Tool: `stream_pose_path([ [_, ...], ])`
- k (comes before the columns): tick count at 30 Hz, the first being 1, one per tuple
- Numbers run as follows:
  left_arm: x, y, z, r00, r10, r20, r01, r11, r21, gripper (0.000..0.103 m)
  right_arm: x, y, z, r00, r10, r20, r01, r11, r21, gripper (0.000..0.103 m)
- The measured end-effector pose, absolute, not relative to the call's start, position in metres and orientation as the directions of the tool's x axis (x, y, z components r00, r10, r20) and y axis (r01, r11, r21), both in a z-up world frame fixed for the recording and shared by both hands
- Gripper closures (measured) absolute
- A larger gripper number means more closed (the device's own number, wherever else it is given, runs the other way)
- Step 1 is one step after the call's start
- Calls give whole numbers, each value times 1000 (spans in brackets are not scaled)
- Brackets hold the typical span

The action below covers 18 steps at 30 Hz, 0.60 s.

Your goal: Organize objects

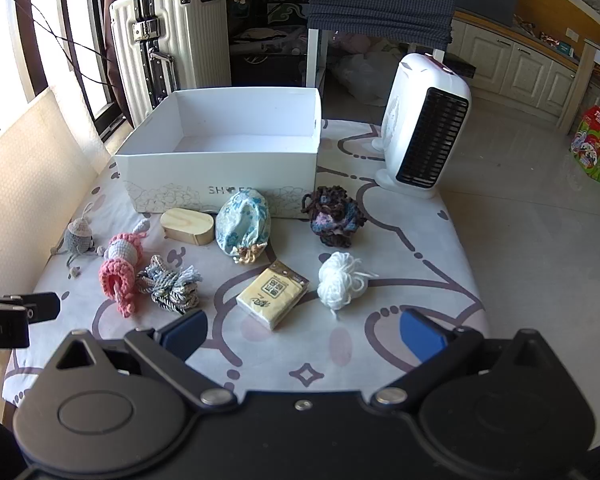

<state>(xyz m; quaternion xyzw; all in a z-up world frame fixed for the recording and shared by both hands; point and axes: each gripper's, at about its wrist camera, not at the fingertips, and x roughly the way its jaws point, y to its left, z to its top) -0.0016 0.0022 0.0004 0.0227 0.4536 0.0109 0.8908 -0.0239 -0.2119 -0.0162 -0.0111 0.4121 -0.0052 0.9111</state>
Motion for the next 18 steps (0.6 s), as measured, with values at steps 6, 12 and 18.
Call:
stream_pose_path([
  [6,-1,5,0,589,40,-807,-1,999,49,0,-24,-215,-14,657,-17,-753,-7,1000,-28,0],
  [12,-2,4,1,589,39,-807,2,999,49,0,-24,-215,-14,656,-18,-755,-5,1000,-28,0],
  [18,-2,3,0,589,39,-807,3,999,50,0,-24,-215,-14,655,-19,-755,-5,1000,-30,0],
])
